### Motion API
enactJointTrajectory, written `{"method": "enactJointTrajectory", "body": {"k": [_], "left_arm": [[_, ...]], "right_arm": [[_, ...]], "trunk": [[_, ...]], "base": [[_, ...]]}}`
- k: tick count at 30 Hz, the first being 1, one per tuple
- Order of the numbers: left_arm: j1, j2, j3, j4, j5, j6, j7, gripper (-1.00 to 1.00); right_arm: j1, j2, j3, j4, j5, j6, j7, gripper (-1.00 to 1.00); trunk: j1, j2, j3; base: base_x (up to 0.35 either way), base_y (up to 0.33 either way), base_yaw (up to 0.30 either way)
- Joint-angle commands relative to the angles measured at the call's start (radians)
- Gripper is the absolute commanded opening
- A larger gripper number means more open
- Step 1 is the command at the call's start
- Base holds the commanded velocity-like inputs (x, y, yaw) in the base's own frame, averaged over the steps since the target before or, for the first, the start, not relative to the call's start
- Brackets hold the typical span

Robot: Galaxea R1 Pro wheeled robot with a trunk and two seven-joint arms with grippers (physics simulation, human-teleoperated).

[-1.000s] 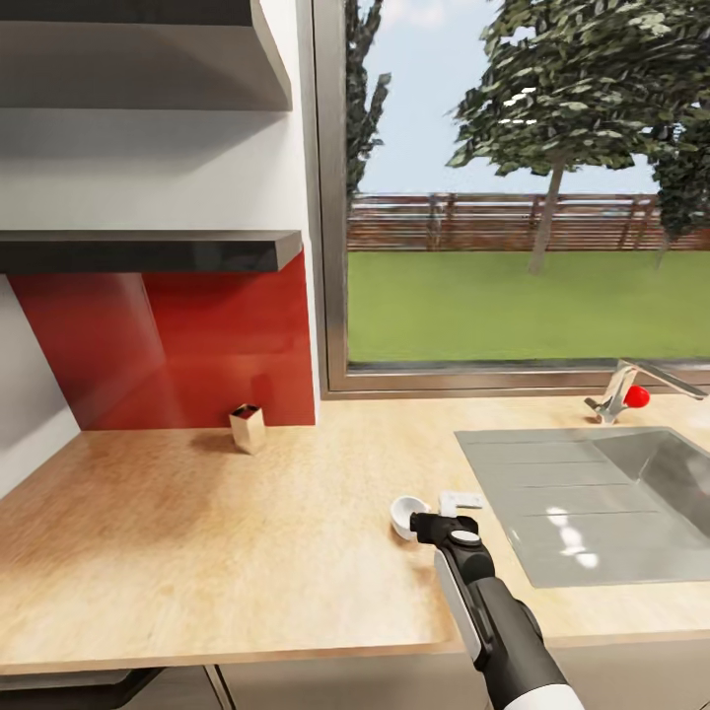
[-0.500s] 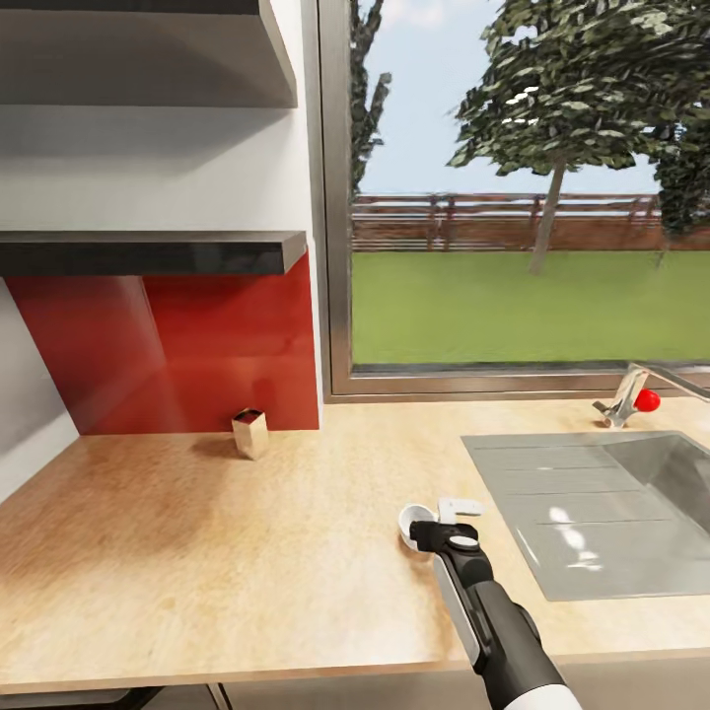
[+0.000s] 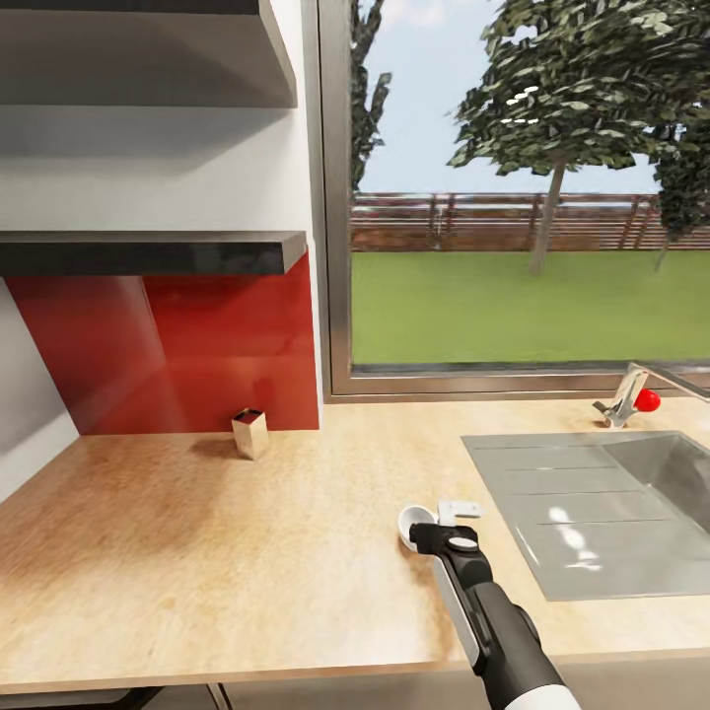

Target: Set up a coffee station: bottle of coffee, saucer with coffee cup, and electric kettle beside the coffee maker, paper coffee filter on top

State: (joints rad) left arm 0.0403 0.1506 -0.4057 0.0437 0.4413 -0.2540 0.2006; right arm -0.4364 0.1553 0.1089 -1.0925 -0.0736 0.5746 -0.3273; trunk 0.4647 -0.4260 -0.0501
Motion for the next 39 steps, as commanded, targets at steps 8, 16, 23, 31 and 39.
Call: {"method": "enactJointTrajectory", "body": {"k": [8, 16, 23, 31, 39], "left_arm": [[0.0, 0.0, -0.008, 0.001, 0.007, -0.004, 0.002, 1.0], [0.0, 0.0, -0.008, 0.001, 0.007, -0.004, 0.002, 1.0], [0.0, 0.0, -0.008, 0.001, 0.007, -0.004, 0.002, 1.0], [0.0, 0.0, -0.008, 0.001, 0.007, -0.005, 0.002, 1.0], [0.0, 0.0, -0.008, -0.001, 0.009, -0.01, 0.002, 1.0]], "right_arm": [[-0.001, 0.0, 0.003, 0.015, -0.008, 0.004, -0.009, 1.0], [-0.001, 0.0, 0.003, 0.015, -0.008, 0.004, -0.009, -1.0], [-0.001, 0.0, 0.001, 0.014, -0.008, 0.004, -0.009, -1.0], [-0.001, 0.001, -0.001, 0.011, -0.009, 0.004, -0.009, -1.0], [-0.001, 0.003, -0.001, -0.041, -0.011, 0.004, -0.009, -1.0]], "trunk": [[0.001, -0.002, -0.002], [0.001, -0.002, -0.002], [0.001, -0.002, -0.002], [0.001, -0.002, -0.002], [0.001, -0.002, -0.002]], "base": [[0.0, 0.0, 0.0], [0.0, 0.0, 0.0], [0.0, 0.0, 0.0], [0.0, 0.0, 0.0], [0.0, 0.0, 0.0]]}}
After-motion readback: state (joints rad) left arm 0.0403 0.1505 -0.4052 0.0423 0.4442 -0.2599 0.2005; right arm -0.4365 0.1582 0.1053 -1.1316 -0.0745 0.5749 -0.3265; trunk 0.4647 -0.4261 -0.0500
